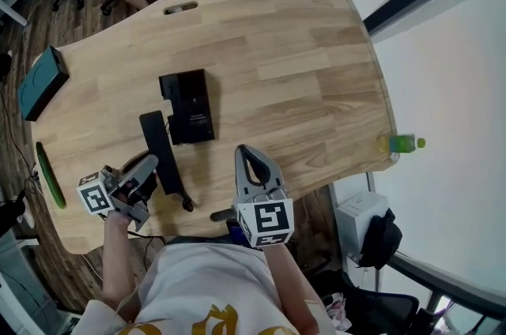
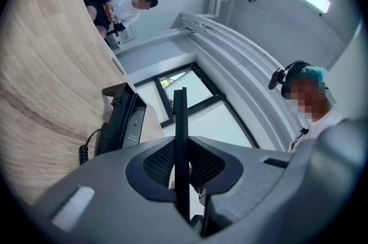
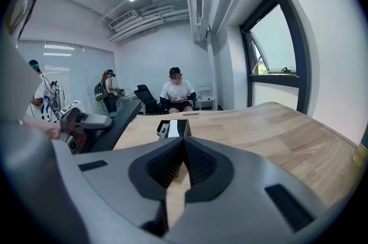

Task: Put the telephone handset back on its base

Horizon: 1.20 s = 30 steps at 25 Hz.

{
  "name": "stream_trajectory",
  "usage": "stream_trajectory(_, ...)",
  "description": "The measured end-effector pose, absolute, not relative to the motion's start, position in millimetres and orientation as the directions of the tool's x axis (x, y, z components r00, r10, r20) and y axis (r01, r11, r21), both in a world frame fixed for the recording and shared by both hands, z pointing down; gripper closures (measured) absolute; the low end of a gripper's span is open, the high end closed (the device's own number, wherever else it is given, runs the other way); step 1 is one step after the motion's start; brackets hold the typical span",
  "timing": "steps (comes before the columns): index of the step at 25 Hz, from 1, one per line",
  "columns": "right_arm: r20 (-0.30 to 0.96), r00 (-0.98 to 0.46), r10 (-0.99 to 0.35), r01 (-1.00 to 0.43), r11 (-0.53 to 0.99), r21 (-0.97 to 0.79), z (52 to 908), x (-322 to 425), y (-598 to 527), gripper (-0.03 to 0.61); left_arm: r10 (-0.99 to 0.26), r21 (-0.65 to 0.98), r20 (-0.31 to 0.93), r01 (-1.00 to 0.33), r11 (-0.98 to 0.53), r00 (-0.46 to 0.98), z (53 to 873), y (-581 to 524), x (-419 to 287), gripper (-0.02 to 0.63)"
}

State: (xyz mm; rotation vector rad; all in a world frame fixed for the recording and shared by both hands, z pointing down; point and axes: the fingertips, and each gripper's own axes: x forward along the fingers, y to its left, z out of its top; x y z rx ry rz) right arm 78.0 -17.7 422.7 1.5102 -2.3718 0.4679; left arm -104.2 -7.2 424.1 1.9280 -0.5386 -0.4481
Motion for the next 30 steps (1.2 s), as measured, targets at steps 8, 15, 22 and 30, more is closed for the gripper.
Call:
stream_trajectory(8,0.44,-0.409,-0.8,-0.909,0.399,-0.119,432,86,-27,0.575,-0.569,0.925,-0.056,-0.171,-0.338,0.821,439,-18,-101,0.545)
stream_trajectory(15,0.455,-0.409,-0.791,-0.909,0.398,-0.125,439,77,-35,0.575,-0.552,0.932,-0.041,-0.168,-0.323,0.833,452,-24,-104,0.545)
stream_trajectory(22,0.473,-0.396,-0.787,-0.914,0.386,-0.122,445,76,-42,0.575,-0.553,0.94,-0.054,-0.144,-0.308,0.831,462,-35,-105,0.545)
stream_trajectory(30,0.496,-0.395,-0.773,-0.914,0.384,-0.13,455,73,-50,0.575,-0.546,0.944,-0.053,-0.137,-0.301,0.836,472,-48,-105,0.545)
